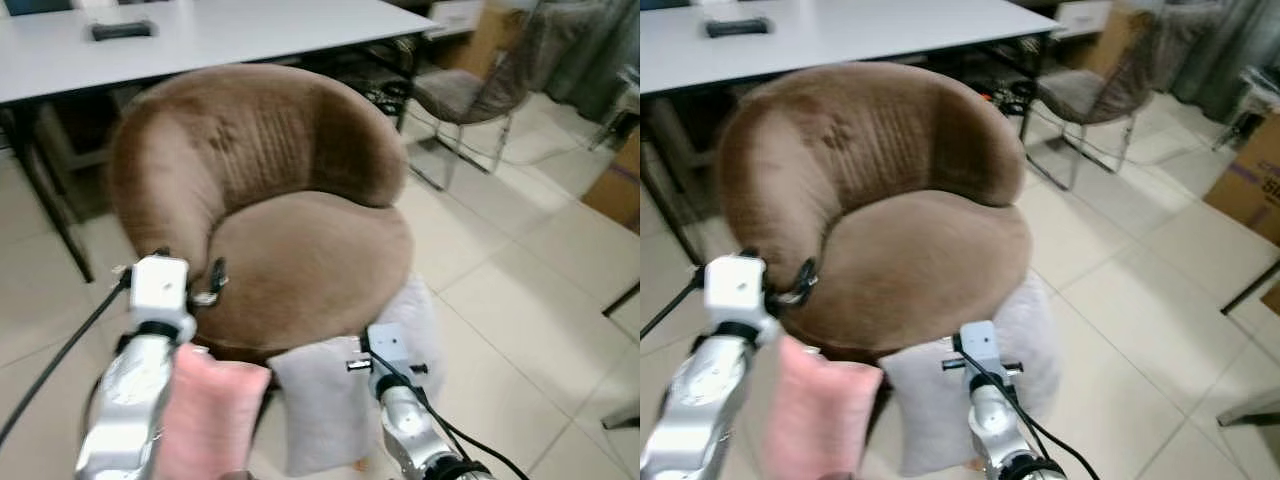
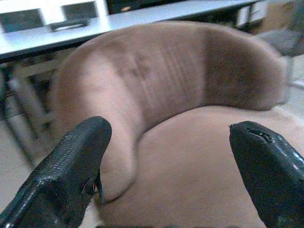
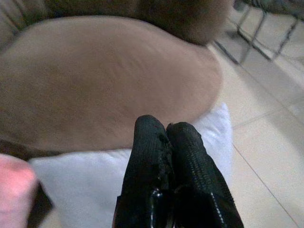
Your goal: Move the pillow to the sofa from floor
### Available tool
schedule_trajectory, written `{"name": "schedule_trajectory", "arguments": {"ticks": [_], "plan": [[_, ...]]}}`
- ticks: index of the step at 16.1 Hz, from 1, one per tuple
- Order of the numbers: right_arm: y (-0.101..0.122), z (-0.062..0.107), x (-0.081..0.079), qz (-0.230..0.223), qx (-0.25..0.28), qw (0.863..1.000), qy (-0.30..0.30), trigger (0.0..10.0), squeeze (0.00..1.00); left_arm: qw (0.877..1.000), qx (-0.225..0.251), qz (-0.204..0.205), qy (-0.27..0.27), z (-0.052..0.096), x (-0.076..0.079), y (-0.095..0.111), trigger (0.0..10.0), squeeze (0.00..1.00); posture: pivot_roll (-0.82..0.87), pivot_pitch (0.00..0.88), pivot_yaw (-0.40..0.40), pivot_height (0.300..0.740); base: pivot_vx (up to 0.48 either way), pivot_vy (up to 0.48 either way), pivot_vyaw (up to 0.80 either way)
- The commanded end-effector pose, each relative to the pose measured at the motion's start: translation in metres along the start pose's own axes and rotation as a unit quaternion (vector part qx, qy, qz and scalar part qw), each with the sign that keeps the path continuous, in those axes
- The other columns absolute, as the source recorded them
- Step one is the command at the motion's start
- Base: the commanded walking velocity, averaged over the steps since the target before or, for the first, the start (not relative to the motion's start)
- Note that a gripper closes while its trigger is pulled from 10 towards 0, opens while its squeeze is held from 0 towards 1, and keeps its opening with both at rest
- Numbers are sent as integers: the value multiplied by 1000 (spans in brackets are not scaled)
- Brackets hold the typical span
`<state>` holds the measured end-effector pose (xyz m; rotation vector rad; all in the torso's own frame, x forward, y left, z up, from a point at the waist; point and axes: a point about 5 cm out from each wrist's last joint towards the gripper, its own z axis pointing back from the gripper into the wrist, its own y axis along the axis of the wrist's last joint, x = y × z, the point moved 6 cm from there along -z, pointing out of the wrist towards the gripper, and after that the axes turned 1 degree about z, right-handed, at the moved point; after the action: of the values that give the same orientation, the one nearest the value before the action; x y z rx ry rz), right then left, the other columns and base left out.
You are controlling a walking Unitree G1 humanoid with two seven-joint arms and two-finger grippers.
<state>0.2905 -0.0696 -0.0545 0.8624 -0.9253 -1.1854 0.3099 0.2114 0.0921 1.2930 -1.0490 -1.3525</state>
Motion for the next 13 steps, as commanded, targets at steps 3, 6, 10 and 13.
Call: {"name": "schedule_trajectory", "arguments": {"ticks": [3, 6, 10, 13], "plan": [[-11, 13, -26, -20, -16, 999, 20, 10000, 0, 1000, 7, -2, -8, -3, 6, 5, 10000, 0, 50, 0, -19, 740, 0, 309, 0], [-11, 13, -26, -20, -16, 999, 19, 10000, 0, 1000, 6, -3, -9, -3, 7, 4, 10000, 0, 50, 0, -19, 740, 0, 304, 0], [-11, 13, -26, -17, -18, 1000, 19, 10000, 0, 1000, 4, -2, -15, -2, 12, 3, 10000, 0, 50, 0, -18, 740, 0, 291, 0], [-12, 13, -25, -16, -18, 1000, 18, 10000, 0, 1000, 4, -3, -17, -1, 12, 3, 10000, 0, 50, 0, -20, 740, 0, 266, 0]]}}
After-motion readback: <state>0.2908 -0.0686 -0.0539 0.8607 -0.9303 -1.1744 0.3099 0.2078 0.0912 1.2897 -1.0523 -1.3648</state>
